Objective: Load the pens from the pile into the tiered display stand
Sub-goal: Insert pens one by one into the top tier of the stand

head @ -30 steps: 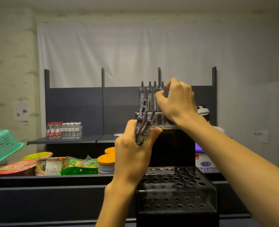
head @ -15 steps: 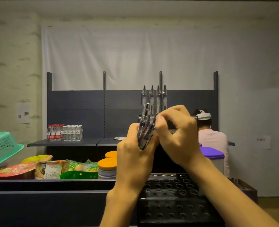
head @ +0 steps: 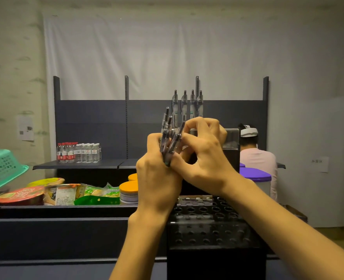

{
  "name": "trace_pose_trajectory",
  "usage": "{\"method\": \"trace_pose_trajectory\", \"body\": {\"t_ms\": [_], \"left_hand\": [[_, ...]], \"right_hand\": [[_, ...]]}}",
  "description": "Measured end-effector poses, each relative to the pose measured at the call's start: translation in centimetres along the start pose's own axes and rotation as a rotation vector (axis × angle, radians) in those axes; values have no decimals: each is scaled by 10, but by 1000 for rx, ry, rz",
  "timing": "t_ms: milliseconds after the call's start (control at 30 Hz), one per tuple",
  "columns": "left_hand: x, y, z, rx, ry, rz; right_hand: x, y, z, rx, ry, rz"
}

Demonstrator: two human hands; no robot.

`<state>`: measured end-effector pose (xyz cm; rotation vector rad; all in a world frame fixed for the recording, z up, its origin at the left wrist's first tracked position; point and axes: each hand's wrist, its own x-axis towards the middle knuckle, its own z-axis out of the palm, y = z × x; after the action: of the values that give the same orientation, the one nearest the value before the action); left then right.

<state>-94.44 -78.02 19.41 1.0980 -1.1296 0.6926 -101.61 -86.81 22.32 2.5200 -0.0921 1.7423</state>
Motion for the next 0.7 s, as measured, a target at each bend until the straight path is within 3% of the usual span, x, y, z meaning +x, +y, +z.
{"method": "trace_pose_trajectory", "body": {"t_ms": [233, 467, 700], "left_hand": [[5, -2, -5, -24, -22, -22], [5, -4, -7, -33, -59, -13], [5, -11, -6, -39, -78, -19]], "right_hand": [[5, -9, -4, 107, -27, 135], [26, -4, -29, 268, 251, 360], [53, 32, -50, 295, 374, 586]]}}
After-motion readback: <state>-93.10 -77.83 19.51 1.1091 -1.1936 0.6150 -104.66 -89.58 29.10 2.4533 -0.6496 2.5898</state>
